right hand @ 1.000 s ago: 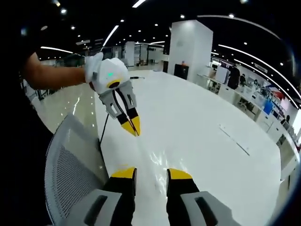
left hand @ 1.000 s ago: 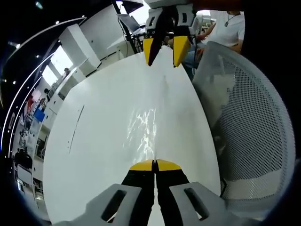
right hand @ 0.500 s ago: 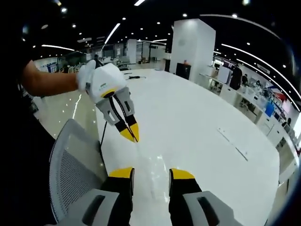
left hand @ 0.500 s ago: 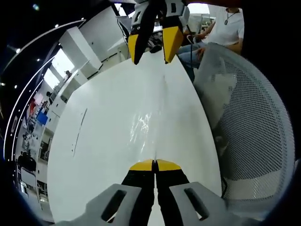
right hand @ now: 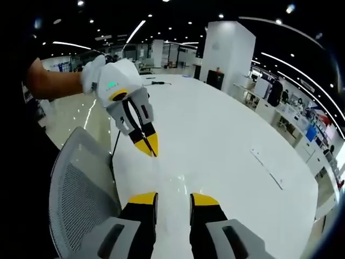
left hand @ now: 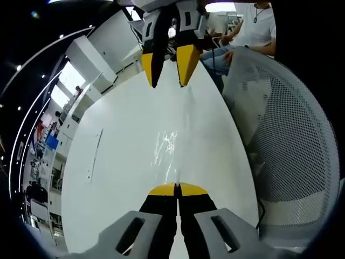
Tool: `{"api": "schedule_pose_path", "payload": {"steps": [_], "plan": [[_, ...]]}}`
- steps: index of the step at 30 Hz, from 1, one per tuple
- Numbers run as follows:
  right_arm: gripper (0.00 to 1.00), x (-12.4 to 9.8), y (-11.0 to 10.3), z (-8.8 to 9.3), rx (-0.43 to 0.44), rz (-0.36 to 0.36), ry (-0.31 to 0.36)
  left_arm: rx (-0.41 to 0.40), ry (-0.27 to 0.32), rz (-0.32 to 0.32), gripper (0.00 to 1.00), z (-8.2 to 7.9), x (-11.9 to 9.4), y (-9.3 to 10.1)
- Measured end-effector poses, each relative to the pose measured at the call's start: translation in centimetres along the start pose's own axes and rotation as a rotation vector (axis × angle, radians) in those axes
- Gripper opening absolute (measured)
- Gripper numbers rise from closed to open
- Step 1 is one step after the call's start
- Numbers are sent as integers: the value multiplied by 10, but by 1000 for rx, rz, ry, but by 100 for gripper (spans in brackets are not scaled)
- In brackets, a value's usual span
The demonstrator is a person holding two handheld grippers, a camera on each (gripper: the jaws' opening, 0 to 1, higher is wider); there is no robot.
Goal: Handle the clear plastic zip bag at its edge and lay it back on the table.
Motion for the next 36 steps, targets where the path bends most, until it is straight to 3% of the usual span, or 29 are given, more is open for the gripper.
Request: {"api": "schedule_pose_path", "payload": {"steps": [20,28,36], "plan": [[20,15,3,17,18,-13,-36,19,14,-10,0,-7,-3,-6],[19,10,6,9,27,-13,-11,25,11,-6,0,-7,-2,-5],[19,16,5,18,24,-16,-41,22,23,-9,0,-11,-2,-7]]}}
Point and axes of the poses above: the point that each gripper's makers call its tool centre point, and the gripper's own axes: x roughly forward along the fingers, y roughly to its right, z roughly out of its underside, the point moved 3 cm from there along -x, roughly backward along the fingers, and after that the axes turned 14 degrees about x, right-handed, at the moved point
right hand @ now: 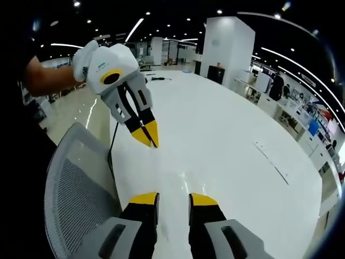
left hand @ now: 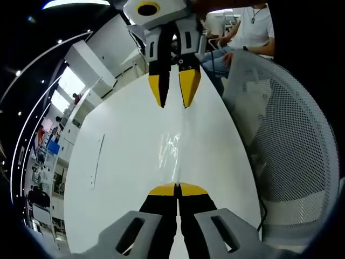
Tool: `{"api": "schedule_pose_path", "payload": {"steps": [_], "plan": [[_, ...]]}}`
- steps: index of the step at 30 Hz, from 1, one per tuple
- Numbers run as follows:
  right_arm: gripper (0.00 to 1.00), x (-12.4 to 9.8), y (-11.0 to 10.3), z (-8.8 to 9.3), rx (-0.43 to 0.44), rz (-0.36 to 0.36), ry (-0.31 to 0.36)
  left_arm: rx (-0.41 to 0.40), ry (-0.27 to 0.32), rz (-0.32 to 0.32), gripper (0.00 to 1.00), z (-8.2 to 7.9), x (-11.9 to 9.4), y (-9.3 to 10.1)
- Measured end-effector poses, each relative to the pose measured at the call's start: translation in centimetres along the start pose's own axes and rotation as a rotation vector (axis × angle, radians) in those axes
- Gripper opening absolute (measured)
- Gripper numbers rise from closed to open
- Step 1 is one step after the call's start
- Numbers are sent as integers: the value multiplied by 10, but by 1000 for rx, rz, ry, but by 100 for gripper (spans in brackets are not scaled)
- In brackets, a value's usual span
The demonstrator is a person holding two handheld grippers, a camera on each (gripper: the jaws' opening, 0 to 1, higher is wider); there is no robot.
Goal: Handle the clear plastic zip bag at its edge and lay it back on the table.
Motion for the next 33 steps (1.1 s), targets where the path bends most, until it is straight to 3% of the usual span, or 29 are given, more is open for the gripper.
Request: {"api": "schedule_pose_path", "payload": {"steps": [14,25,33], "plan": [[14,4,-4,6,2,-7,-21,-7,23,-6,0,-5,0,-2],[0,13,-8,18,-1,-28,-49,-28,59,-23,0,-13,-2,-6],[0,14,-7,19,-29,-22,-47,-32,64,-10,0,-13,-2,-3]]}}
Point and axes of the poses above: the point that each gripper's makers call its tool centre point, and the gripper's own axes: x roughly forward along the fingers, y roughly to its right, z roughly out of its underside, the point moved 3 cm from there along -x, roughly backward along the fingers, and after that the axes turned 14 degrees about x, right-handed, at the moved point
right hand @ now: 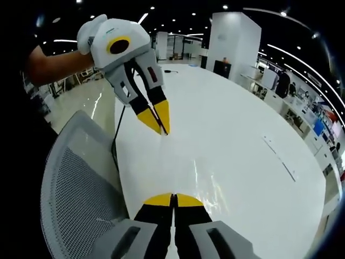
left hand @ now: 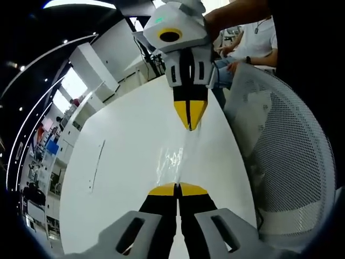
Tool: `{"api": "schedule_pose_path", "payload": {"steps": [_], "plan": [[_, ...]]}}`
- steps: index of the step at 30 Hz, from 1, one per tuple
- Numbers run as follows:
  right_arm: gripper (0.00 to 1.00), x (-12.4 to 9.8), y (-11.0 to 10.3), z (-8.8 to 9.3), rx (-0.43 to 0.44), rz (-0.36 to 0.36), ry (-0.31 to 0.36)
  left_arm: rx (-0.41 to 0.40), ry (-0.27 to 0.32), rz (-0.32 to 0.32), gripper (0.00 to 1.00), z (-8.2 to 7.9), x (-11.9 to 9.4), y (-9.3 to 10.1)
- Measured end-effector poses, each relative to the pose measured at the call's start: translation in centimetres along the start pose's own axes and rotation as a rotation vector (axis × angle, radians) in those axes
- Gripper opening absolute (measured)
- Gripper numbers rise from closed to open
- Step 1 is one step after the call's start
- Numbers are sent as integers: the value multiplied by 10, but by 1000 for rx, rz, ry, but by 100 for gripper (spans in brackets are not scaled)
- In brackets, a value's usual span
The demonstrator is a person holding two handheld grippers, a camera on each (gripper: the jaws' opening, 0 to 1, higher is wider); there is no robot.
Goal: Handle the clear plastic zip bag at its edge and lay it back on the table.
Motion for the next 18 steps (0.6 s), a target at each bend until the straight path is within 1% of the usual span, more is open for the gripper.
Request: {"api": "schedule_pose_path", "payload": {"steps": [6,8,10,14,18], "plan": [[0,0,0,0,-1,-1,-2,-19,21,-12,1,-2,-6,-2],[0,1,0,0,0,-1,-4,-32,38,-16,5,-4,-8,-2],[0,1,0,-1,4,0,-3,-33,43,-20,9,-6,-10,-3],[0,1,0,0,9,-3,-9,-26,49,-20,10,-10,-12,-4],[0,2,-1,0,16,-6,-9,-19,78,-21,20,-19,-15,-3]]}}
Point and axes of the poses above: the point that each gripper's makers call its tool centre point, and the gripper's own axes: x roughly forward along the fingers, y roughly to its right, z roughly out of its underside, the point moved 3 cm from there along -x, roughly backward along the fingers, and after that the axes turned 14 degrees about x, right-handed, at the moved point
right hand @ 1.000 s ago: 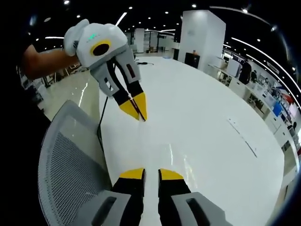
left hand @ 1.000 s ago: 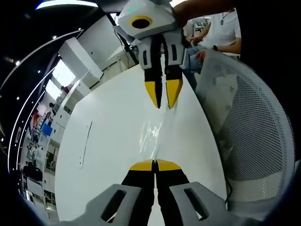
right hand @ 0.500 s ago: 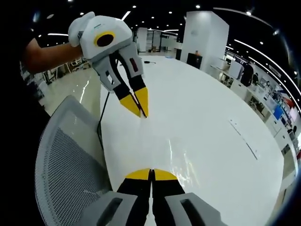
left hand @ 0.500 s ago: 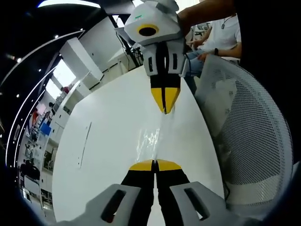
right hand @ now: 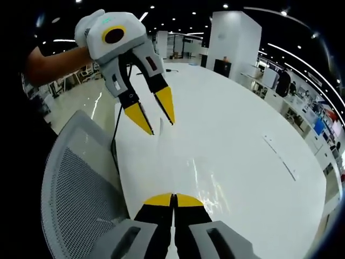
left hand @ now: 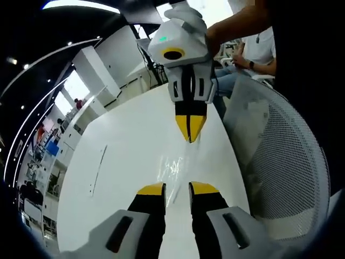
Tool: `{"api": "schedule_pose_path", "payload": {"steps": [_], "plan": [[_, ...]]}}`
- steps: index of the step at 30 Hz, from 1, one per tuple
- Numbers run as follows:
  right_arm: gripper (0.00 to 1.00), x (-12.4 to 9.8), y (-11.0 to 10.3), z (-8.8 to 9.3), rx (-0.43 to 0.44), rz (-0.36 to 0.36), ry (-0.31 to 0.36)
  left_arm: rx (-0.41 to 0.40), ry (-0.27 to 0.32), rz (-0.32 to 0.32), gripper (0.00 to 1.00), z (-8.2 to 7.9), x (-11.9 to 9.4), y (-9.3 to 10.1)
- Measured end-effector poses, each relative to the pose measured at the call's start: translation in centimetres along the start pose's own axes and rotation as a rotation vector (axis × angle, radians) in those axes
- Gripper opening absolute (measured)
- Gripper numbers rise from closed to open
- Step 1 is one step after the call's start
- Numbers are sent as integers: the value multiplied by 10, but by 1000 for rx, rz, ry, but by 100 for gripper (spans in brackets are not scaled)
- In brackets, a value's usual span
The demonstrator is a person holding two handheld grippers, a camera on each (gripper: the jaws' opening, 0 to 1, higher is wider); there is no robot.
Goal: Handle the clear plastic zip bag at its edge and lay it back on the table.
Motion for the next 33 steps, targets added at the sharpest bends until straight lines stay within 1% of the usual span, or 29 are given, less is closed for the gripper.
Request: {"api": "schedule_pose_path", "payload": {"steps": [1,3,12,14,22,33], "plan": [[0,1,0,1,3,-4,-2,14,11,4,22,-2,0,0],[0,1,0,1,3,-4,-6,14,19,7,25,-6,0,0],[0,0,1,1,18,-5,-2,67,44,4,22,-22,1,-1],[0,0,1,1,23,-5,-2,91,44,-5,21,-25,2,-1],[0,-2,-2,-1,35,-11,2,126,44,9,19,-33,12,6],[0,-4,-5,-4,53,-17,3,164,58,50,17,-40,27,17]]}}
Point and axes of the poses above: the point that each gripper's makers call its tool centre point, and the gripper's own axes: x roughly forward along the fingers, y roughly to its right, z roughly out of its underside, the point moved 3 cm from there along -x, roughly backward along the fingers, and after that the axes turned 14 degrees about x, right-handed, at the moved point
